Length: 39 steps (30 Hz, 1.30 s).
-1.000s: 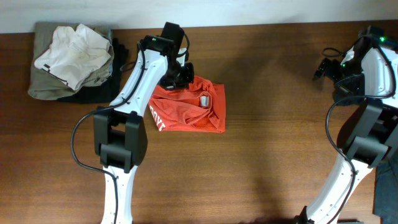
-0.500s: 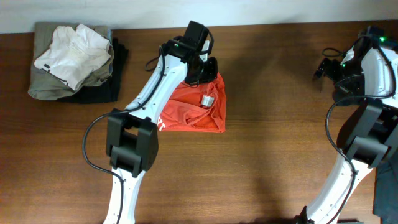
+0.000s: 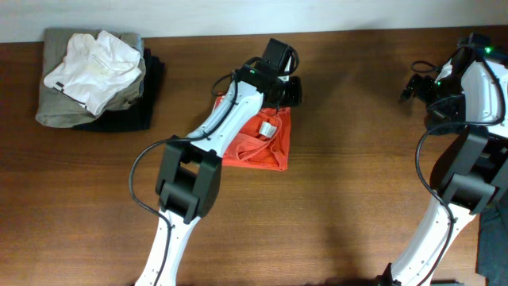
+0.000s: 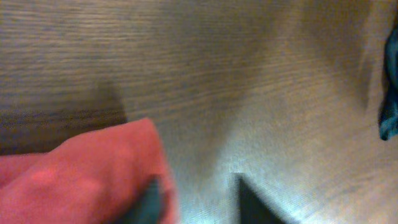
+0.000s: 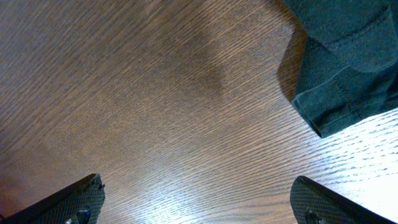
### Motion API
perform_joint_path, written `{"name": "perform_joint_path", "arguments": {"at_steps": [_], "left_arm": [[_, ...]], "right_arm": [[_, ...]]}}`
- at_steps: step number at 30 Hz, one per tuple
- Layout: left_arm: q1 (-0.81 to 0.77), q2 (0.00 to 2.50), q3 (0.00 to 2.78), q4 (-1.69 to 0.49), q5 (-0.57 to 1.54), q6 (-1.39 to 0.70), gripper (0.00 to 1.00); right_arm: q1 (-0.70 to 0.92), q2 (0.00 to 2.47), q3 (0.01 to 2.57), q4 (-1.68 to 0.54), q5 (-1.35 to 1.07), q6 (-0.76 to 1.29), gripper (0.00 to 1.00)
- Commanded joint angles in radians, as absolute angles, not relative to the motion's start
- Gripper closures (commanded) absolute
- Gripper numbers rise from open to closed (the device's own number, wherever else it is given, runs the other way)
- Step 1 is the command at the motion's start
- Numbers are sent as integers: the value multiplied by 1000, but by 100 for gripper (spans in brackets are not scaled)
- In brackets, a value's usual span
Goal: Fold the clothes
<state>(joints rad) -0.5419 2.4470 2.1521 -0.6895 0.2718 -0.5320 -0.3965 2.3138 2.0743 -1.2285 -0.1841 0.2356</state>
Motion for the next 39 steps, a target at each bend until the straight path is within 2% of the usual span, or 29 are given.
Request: {"name": "perform_joint_path", "arguments": {"at_steps": [1,12,16,19,21,24,27,39], "left_arm": [[-560,2467,2178,-667,266,-529,1],[-553,2314,2393,-810,266,-386,1],[-530,2258,2442,-1098,200,-297,1],[-505,2251,2442,-1352,156,-137,1],[-492,2253,2437,-1515,46,-125,1],[-481,2263,2432,-1645,-50,-125,1],[-483,2263,2379,-1638,-41,-126,1],[-497,2264,1993,-1332,76,-118,1]], "right_arm": [[-394,2282,2093,-1229,-179,241,1],[-394,2282,2093,-1229,-179,241,1],[-394,2282,2093,-1229,-179,241,1],[-394,2282,2093,-1229,-179,241,1],[-394,2282,2093,-1229,-179,241,1],[-394,2282,2093,-1229,-179,241,1],[-394,2282,2093,-1229,-179,241,1],[-394,2282,2093,-1229,-179,241,1]]}}
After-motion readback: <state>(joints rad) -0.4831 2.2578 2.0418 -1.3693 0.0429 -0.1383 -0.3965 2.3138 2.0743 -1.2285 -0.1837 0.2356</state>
